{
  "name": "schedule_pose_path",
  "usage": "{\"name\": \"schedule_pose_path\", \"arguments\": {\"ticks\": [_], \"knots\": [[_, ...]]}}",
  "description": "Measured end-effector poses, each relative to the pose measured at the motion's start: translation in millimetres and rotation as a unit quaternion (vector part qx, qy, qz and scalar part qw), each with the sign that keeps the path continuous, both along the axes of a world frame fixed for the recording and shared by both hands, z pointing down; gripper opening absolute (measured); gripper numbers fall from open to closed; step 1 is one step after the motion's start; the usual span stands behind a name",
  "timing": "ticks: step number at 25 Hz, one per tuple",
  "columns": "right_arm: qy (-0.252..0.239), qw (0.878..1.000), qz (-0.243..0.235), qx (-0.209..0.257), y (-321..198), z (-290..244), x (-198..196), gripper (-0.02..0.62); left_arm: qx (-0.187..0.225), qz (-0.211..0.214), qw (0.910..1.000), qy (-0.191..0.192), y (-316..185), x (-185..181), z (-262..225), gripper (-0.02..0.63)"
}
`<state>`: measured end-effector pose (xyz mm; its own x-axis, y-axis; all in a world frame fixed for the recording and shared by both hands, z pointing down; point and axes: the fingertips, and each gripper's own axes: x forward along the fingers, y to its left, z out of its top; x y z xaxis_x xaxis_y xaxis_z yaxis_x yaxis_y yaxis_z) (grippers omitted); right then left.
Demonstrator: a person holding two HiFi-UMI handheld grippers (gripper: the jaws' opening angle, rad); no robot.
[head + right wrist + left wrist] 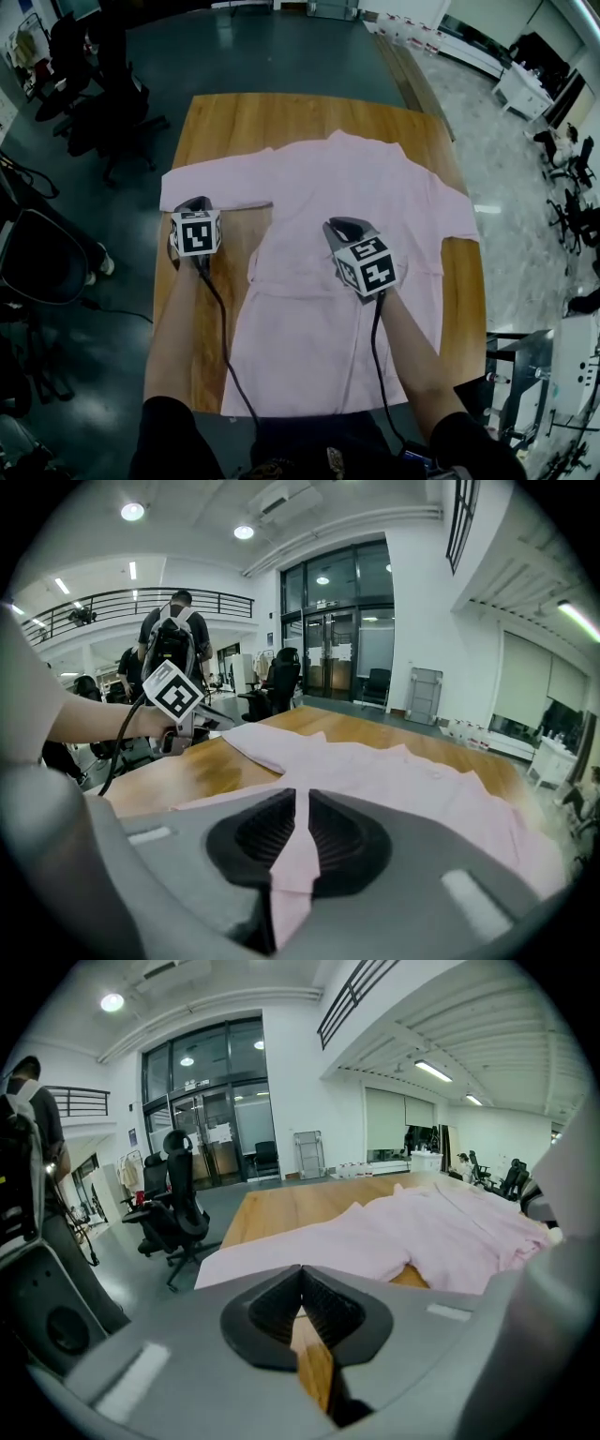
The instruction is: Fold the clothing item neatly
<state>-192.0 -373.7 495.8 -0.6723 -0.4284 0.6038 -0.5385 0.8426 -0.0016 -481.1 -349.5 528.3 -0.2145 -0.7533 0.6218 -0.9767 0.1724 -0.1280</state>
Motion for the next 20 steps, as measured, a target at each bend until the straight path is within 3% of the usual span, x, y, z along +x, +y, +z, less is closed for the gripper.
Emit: {"name": "schedule_pose_path", "arguments": {"ticks": [2, 6, 10, 17, 18, 20], "knots": [[0.001, 1.0, -0.01, -0.005, 5, 5, -22, 0.034, -0.005, -0.006, 0.9999, 0.009, -6, -16, 13, 0.022], [0.008, 1.0, -0.025, -0.01, 14, 14, -42, 0.034, -0.029, -0.028, 0.9984, 0.041, -17, -31, 43, 0.187], [0.035, 0.999, -0.032, -0.003, 15, 25, -42, 0.035, -0.042, -0.053, 0.9966, 0.048, -26, -44, 60, 0.235], [0.021, 0.999, -0.023, -0.007, 15, 24, -23, 0.035, -0.07, -0.058, 0.9914, 0.095, -18, -38, 86, 0.204], [0.017, 1.0, -0.023, -0.006, 14, 22, -21, 0.035, -0.074, -0.055, 0.991, 0.097, -19, -36, 86, 0.178], [0.01, 1.0, -0.025, -0.004, 15, 18, -17, 0.034, -0.082, -0.057, 0.9902, 0.097, -20, -32, 86, 0.05]]}}
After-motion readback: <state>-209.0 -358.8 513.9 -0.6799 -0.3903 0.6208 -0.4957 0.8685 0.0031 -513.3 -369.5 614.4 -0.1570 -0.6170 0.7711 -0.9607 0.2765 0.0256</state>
